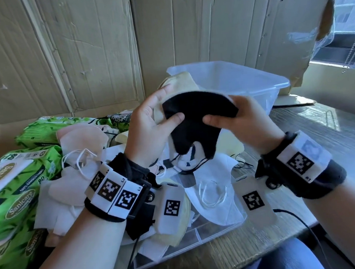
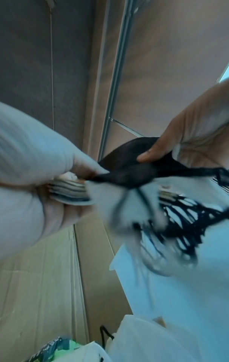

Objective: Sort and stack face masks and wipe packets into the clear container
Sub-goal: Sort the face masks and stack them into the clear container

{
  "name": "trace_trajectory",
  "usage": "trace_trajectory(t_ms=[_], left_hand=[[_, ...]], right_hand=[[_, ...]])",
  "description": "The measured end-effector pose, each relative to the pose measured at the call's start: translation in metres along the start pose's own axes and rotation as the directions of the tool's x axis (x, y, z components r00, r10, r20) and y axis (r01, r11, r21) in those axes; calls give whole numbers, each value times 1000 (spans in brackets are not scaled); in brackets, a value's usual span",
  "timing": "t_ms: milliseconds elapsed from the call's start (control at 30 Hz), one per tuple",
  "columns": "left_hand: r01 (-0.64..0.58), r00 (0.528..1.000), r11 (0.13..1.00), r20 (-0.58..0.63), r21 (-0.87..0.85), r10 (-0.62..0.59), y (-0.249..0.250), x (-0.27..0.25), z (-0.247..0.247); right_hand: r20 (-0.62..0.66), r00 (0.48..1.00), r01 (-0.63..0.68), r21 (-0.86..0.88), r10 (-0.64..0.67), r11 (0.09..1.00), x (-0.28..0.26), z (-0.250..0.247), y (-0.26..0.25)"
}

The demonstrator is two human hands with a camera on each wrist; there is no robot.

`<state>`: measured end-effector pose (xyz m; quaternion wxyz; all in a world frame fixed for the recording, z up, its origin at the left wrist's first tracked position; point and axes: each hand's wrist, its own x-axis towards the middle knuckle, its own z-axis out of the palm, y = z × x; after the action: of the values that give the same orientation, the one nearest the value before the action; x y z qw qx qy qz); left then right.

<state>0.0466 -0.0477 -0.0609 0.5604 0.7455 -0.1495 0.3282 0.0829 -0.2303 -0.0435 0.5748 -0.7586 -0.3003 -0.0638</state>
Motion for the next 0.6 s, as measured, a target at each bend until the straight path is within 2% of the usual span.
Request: trace_trajectory(t_ms=[33, 67, 133, 200, 267, 333, 433, 500, 600], left_hand=[[9, 1000, 1000, 13, -20, -9, 2, -1, 1], [19, 999, 999, 26, -35, -18, 4, -2, 1], [54, 997, 997, 62, -56, -50, 9, -3, 1], [146, 986, 984, 93, -100, -136, 12, -4, 1], [255, 962, 952, 141, -167, -233, 12, -3, 0], [317, 936, 920, 230, -230, -265, 12, -5, 1], [313, 908, 922, 358, -230, -218, 19, -10, 8], [258, 916, 949, 358, -183, -180, 19, -12, 11], [191, 934, 975, 327, -118, -143, 15, -11, 13]], right_hand=[[-46, 999, -11, 248, 23, 969, -1, -2, 1], [-86, 995, 1, 439, 41, 898, -1, -3, 2], [-123, 990, 24, 627, 68, 779, -2, -9, 1], [-95, 995, 31, 614, 35, 789, -3, -14, -2], [-10, 1000, 28, 478, -26, 878, -6, -16, -4], [49, 999, 2, 360, -21, 933, -8, -12, -5], [7, 998, -66, 360, 68, 931, -10, -4, 0], [-19, 991, -114, 371, 130, 922, -11, -2, 3], [-123, 978, -122, 329, 171, 936, -11, 1, 9]])
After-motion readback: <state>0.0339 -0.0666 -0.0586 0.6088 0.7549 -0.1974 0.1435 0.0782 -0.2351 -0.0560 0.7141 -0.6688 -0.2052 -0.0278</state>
